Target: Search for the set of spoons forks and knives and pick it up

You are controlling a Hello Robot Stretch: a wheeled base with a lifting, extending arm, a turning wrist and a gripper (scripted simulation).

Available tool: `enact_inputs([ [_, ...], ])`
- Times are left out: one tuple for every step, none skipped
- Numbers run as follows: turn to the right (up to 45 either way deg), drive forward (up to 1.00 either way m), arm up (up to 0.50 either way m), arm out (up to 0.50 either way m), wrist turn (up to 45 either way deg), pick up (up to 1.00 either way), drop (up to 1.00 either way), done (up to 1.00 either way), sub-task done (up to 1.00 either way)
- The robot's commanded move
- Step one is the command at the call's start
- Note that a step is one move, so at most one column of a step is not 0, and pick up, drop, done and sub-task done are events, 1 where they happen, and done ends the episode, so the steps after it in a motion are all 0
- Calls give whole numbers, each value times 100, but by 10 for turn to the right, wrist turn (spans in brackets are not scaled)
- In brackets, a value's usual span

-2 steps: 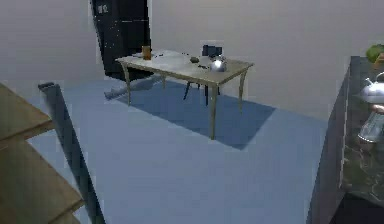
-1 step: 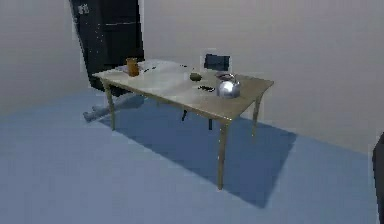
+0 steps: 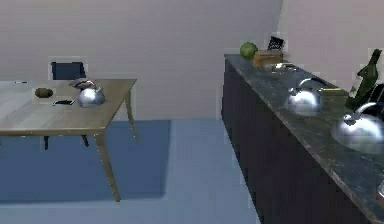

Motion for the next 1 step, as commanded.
enact_inputs([
  [0, 100, 0, 0, 0, 0, 0, 0, 0],
])
